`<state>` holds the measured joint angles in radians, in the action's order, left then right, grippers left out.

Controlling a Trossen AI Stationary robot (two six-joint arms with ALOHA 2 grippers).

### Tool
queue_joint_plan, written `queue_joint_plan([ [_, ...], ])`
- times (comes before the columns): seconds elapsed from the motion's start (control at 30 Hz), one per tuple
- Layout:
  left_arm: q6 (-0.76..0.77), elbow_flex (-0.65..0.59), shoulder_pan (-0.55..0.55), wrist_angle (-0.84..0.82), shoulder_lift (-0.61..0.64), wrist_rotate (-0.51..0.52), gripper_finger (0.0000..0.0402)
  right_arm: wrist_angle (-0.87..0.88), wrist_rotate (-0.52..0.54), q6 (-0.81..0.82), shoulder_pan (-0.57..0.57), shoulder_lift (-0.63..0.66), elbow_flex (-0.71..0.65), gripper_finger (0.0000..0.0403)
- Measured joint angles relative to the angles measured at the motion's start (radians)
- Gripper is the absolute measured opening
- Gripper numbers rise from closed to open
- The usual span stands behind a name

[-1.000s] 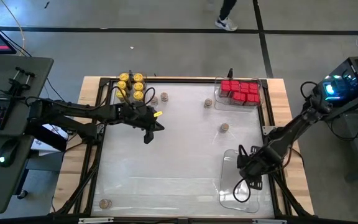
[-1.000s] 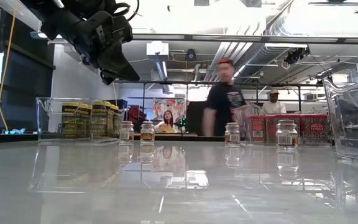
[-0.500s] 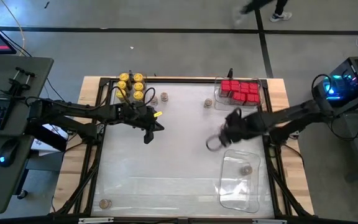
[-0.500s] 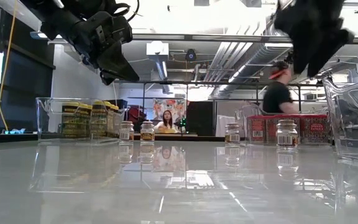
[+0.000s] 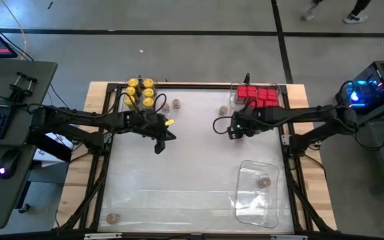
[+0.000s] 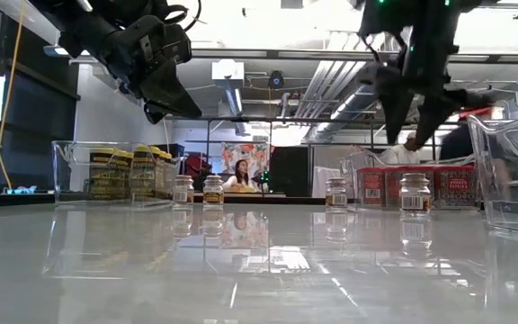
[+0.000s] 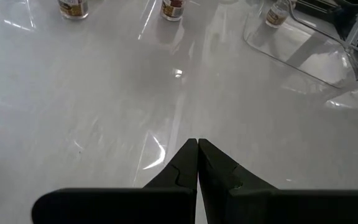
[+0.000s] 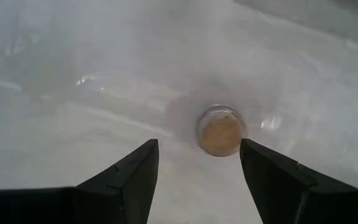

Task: Sort spices by type
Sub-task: Put the brown seasoning bottle into the bottom right transparent bin

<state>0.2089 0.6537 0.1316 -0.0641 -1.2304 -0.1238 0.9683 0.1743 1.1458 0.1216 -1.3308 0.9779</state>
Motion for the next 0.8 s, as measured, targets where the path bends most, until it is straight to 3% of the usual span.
queue_joint_plan([
  [0.23, -0.001, 0.0, -0.001, -0.006, 0.0, 0.0, 0.0, -0.051, -0.082, 0.045, 0.064, -0.005, -0.104, 0.0222],
  [0.8, -0.001, 0.0, -0.002, -0.014, 0.0, 0.0, 0.0, -0.312, -0.118, -0.124, 0.075, -0.006, -0.27, 0.0222],
])
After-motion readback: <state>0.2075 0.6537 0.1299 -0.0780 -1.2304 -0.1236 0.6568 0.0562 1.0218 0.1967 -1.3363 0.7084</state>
